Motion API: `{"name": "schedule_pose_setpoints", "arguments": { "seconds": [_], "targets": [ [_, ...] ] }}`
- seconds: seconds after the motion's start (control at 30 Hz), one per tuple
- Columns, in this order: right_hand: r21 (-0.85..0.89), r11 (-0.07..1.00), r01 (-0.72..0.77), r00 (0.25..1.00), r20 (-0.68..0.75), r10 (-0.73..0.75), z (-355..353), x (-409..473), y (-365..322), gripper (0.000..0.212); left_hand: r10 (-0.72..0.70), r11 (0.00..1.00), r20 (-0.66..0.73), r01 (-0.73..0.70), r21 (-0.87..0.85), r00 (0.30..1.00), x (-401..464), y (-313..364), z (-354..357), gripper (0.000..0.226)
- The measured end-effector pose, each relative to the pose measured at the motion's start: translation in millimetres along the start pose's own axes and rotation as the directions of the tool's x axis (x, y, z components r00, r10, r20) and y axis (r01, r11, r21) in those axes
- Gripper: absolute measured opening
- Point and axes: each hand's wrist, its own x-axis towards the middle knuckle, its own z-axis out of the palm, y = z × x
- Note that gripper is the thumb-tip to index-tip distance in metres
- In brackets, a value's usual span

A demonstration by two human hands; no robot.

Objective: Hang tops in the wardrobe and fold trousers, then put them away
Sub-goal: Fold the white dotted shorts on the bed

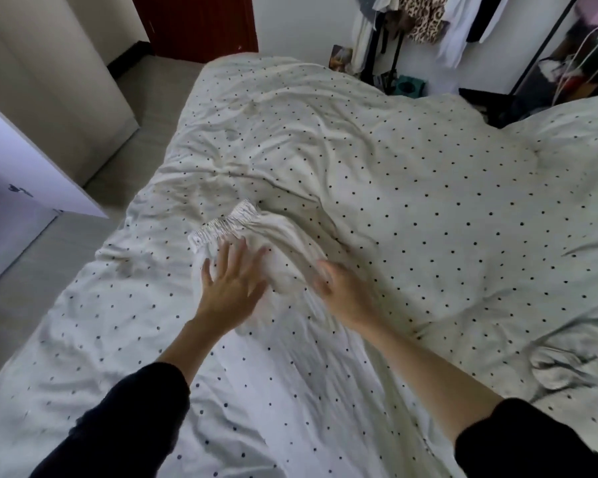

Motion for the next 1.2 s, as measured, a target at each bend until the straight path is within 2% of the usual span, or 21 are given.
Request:
{"name": "schedule_pose_setpoints", "arguments": {
  "seconds": [0.07,0.17,0.37,0.57,0.67,0.83,0.93,1.0,1.1,1.2],
  "targets": [
    [-0.038,0.999,-0.033,0.999,0.033,0.035,16.1,-18.1,19.6,0.045,0.052,0.995,0.068,-0.057,0.078,0.996,-8.4,6.5,18.1,0.056],
    [-0.127,0.99,-0.066,0.996,0.045,0.072,37.2,-50.3,49.6,0.047,0.0,0.997,0.097,-0.008,0.076,0.995,-13.0,7.5,36.2,0.054],
    [-0.116,0.952,-0.283,0.948,0.113,0.296,62.1,-135.8,109.1,0.051,-0.012,0.996,-0.002,0.012,-0.086,1.0,-59.4,33.9,62.6,0.064],
    [-0.316,0.844,-0.433,0.858,0.141,0.493,67.5,-241.0,181.6,0.044,0.124,0.991,0.0,-0.124,0.057,0.992,-130.0,101.9,119.7,0.063],
    [-0.425,0.789,-0.443,0.839,0.112,0.532,63.1,-293.3,215.7,0.033,0.163,0.98,0.107,-0.173,0.095,0.981,-166.5,141.3,156.6,0.059],
    [-0.565,0.715,-0.411,0.832,0.088,0.548,64.8,-360.4,264.5,0.036,0.165,0.981,0.373,-0.192,0.038,0.913,-231.6,198.1,218.9,0.059],
    [-0.451,0.786,-0.422,0.828,0.161,0.537,67.8,-383.5,284.7,0.023,0.175,0.979,0.451,-0.205,0.017,0.875,-263.8,231.0,244.2,0.06],
    [-0.349,0.827,-0.442,0.835,0.177,0.521,61.9,-397.3,294.0,0.013,0.175,0.98,0.453,-0.197,0.0,0.874,-285.0,257.3,256.3,0.06],
    [-0.322,0.871,-0.371,0.905,0.085,0.417,40.0,-418.2,307.9,0.017,0.173,0.983,0.428,-0.183,-0.018,0.887,-317.8,301.3,267.0,0.062],
    [-0.017,0.923,-0.383,0.923,-0.033,0.383,3.3,-431.0,322.7,0.026,0.187,0.98,0.376,-0.197,-0.012,0.908,-340.8,341.7,270.2,0.063]
  ]
}}
